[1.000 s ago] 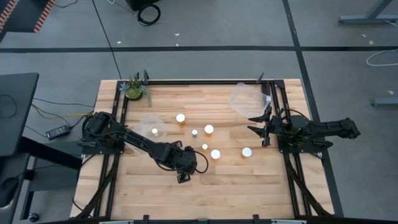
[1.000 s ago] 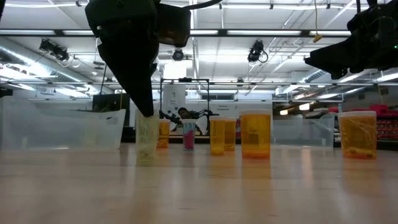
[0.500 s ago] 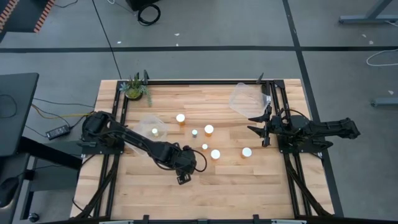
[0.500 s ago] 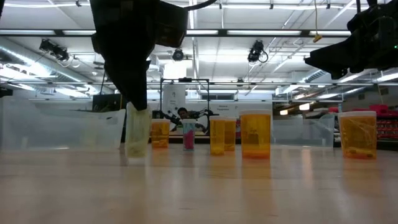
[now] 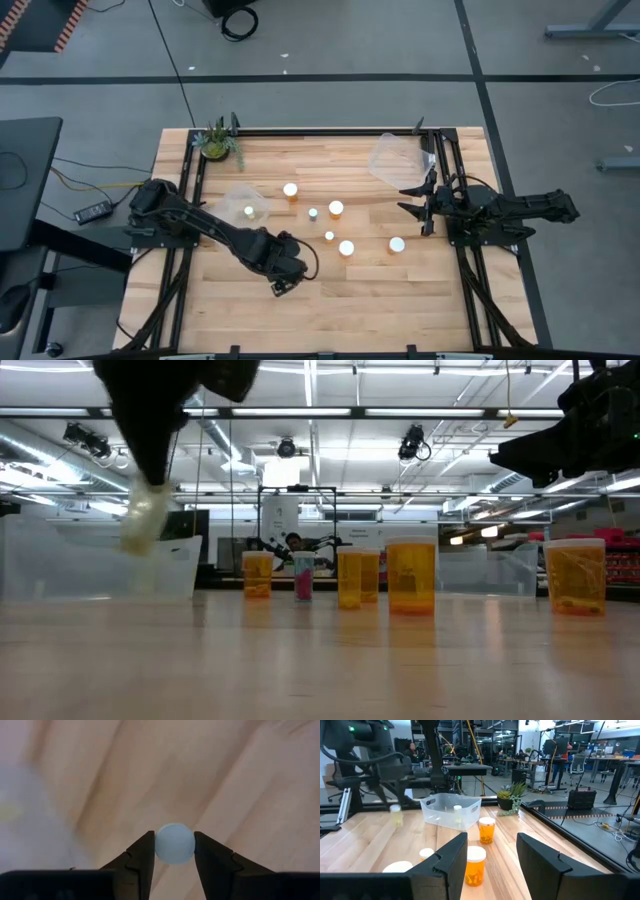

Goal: Pick and place medicine bottles into bin by pill shape (circle, oval)
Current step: Put the yellow pill bottle into the left transparent bin, then put the small blue pill bottle into the left transparent bin

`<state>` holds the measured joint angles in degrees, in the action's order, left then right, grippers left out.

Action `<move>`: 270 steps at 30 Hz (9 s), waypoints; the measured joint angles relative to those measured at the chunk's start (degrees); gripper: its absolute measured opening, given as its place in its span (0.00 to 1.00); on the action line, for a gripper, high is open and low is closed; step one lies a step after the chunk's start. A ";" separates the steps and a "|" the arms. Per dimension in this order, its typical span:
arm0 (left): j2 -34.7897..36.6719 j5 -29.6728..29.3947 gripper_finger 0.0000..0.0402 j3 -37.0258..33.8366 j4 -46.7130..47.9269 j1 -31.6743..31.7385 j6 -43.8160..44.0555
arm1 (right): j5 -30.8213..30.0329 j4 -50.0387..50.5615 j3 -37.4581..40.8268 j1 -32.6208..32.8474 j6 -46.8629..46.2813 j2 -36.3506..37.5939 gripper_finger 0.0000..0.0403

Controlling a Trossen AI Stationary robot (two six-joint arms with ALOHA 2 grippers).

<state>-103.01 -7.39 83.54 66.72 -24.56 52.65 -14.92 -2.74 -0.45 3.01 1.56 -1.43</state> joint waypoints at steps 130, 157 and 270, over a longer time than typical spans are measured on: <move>29.60 -19.74 0.49 -32.60 -17.56 5.94 10.47 | 0.00 0.09 0.00 0.02 0.00 -0.37 0.44; 8.68 -3.18 0.48 -21.08 -36.80 24.56 -20.34 | 0.00 0.07 0.00 0.02 0.00 -0.37 0.44; 14.94 -6.01 0.35 -12.13 8.68 12.33 0.70 | 0.00 0.04 0.00 0.00 0.00 -0.39 0.44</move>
<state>-88.07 -13.39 71.41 75.40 -12.23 53.35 -14.92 -2.70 -0.45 3.01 1.56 -1.83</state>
